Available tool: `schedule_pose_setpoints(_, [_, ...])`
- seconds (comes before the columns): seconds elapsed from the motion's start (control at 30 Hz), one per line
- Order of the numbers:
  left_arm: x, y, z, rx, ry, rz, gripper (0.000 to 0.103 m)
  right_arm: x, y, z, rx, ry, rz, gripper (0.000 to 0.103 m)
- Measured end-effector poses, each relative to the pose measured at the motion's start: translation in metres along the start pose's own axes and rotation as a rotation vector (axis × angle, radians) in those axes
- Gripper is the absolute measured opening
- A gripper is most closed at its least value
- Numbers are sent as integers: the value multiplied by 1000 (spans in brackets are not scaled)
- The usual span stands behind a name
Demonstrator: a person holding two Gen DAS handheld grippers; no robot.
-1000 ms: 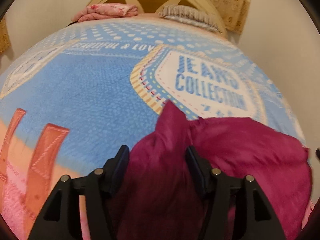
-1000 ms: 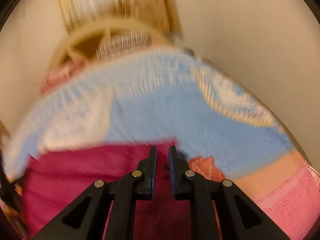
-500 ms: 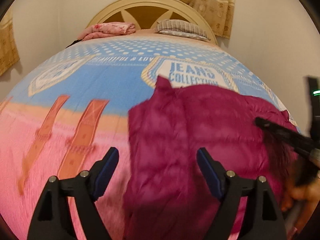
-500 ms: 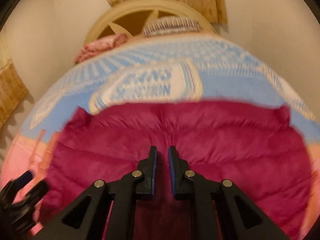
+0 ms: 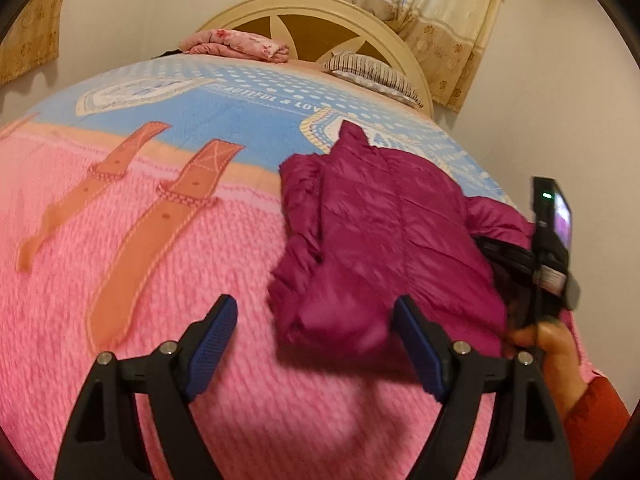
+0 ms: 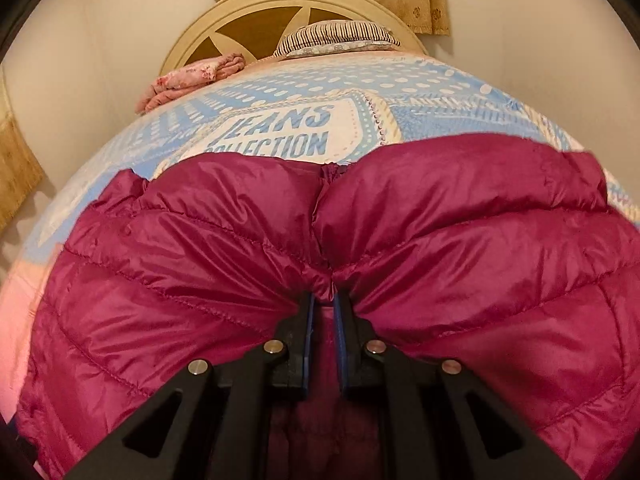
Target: Fold large clothes
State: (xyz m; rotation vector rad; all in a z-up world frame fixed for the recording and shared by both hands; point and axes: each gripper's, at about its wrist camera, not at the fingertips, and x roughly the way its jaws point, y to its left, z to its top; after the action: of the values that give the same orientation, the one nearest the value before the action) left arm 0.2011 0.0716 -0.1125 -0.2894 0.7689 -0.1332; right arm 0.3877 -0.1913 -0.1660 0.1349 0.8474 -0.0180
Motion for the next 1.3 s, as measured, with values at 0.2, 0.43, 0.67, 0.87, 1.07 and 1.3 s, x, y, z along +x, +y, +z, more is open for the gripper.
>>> schedule_pose_setpoints(0.2, [-18, -11, -12, -17, -10, -84, 96, -38, 9, 7, -32, -5, 10, 8])
schedule_pose_setpoints(0.43, [6, -7, -22, -171, 51, -167, 96, -102, 10, -36, -12, -24, 62, 8])
schedule_pose_setpoints(0.67, [30, -18, -6, -191, -2, -155, 97, -74, 1, -70, 55, 12, 71, 8])
schedule_pose_setpoints(0.87, [56, -17, 6, -276, -35, -158, 97, -70, 7, -77, 34, 2, 47, 9])
schedule_pose_setpoints(1.07, [73, -28, 19, -261, -20, -185, 50, -70, 8, -77, 58, 13, 70, 9])
schedule_pose_setpoints(1.3, [43, -32, 30, -210, -41, -304, 18, -75, 9, -79, 92, 41, 81, 9])
